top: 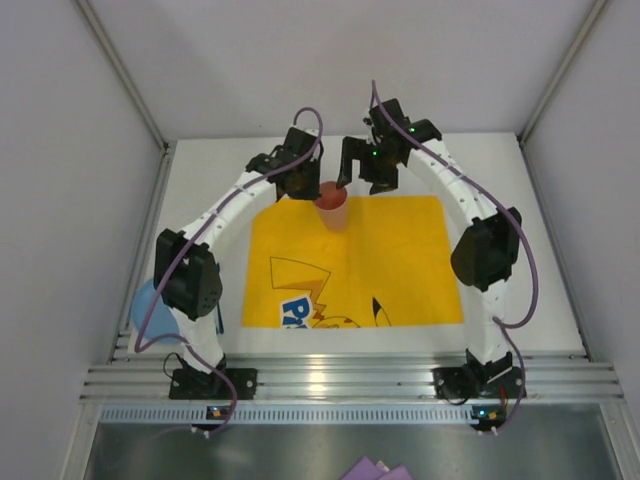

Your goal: Set the dinner table for one person

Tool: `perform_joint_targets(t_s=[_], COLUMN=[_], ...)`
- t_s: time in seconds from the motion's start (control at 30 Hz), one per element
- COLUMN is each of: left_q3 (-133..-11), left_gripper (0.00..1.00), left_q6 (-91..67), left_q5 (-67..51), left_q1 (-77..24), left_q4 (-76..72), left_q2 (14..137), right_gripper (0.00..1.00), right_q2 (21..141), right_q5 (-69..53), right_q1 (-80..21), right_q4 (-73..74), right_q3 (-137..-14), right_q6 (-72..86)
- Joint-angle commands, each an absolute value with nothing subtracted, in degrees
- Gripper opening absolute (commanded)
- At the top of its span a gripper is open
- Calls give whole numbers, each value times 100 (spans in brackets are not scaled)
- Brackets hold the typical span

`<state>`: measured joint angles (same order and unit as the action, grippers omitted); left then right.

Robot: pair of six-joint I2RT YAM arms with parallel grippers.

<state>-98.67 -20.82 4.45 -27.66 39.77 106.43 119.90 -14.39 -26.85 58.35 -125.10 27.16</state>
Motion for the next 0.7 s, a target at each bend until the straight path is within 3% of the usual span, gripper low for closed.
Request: perform_joint_targets(t_s=[0.0,0.07,0.13,0.23,0.27,0.33,0.37,0.5,0.53,0.67], left_q3=[-10169,-10239,-10318,-10493,-10503,-10529,-10538,-10398,-10267,-9775], left_gripper=[0,0,0,0,0,12,17,46,58,75], left_q6=[-2030,-2039,-2039,-2065,-2100,-2153,-2197,-2294,-2303,-2329], left_q5=[782,861,896,914,897,879,870,861,940,1616], left_q1=[-3136,-3252,-3375,-3454,-3463,-3515,-3542,-3568,-3568,-3428], left_q4=[4201,4210,4254,4315,4315,4307,4307,4280,4272,4429], left_q2=[10213,10143,10125,10055,10029,9959,9941,9844,9783,9449], right_gripper=[100,98,89,62,39,17,0,0,0,0], right_q2=[11769,11716,11619,11523,11496,11452,11443,11417,11417,11382], right_q5=[-1117,-959,-844,-546,-493,-387,-282,-194,-141,465], right_q1=[-2698,-2698,-2724,-2794,-2812,-2900,-2918,-2953,-2936,-2795], right_q4=[6047,6038,6029,6029,6038,6064,6082,6108,6143,6459], right_q3=[-12165,-11815,-11585,-11216,-11076,-11004,-10987,-11100,-11153,-11435], right_q6=[2725,2698,2689,2628,2611,2593,2593,2628,2611,2444])
